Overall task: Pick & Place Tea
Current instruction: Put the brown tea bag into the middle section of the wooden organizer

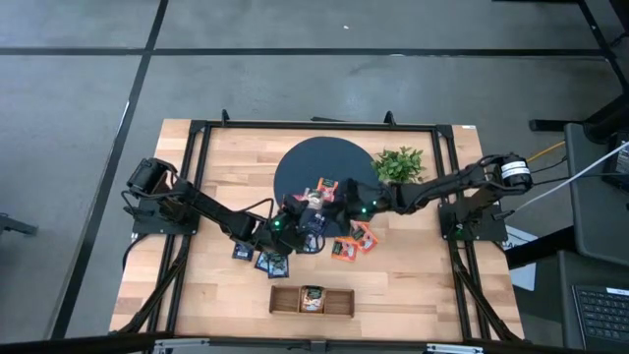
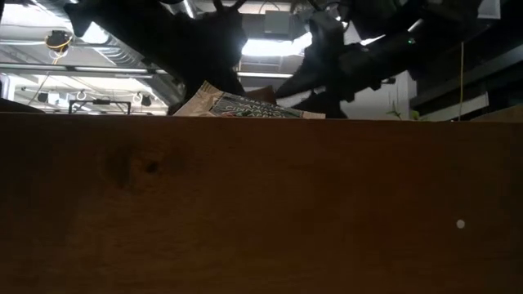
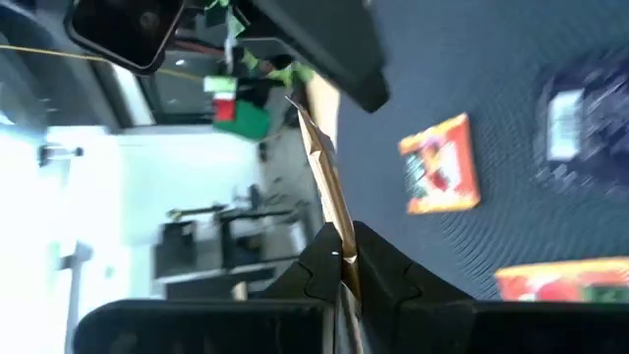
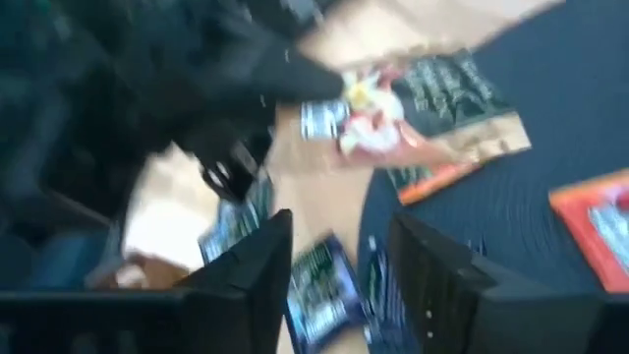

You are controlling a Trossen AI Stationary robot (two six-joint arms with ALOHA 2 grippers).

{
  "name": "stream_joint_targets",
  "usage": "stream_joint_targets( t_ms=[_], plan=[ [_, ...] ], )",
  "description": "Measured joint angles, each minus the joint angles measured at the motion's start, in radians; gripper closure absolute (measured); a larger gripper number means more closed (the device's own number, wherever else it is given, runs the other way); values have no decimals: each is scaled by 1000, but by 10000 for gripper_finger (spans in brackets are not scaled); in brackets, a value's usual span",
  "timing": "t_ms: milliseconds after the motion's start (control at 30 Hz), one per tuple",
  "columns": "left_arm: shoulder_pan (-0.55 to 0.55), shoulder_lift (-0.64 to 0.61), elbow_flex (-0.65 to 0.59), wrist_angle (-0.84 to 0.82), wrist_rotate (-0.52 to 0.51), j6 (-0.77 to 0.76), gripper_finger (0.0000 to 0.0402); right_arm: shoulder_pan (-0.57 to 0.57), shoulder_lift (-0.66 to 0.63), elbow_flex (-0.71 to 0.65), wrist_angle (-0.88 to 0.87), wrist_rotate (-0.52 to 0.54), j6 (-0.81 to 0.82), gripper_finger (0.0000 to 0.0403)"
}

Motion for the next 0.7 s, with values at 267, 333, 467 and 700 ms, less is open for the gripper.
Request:
stream_joint_targets(
  t_ms=[267,333,467,700],
  plan=[
    [0,0,0,4,-140,121,393,-63,0,0,188,-116,43,198],
    [0,0,0,6,-172,153,393,-78,0,0,198,-135,69,197],
    [0,0,0,23,-220,195,392,-105,0,0,197,-158,101,196],
    [0,0,0,165,-227,306,393,-135,0,0,197,-169,106,196]
  ],
)
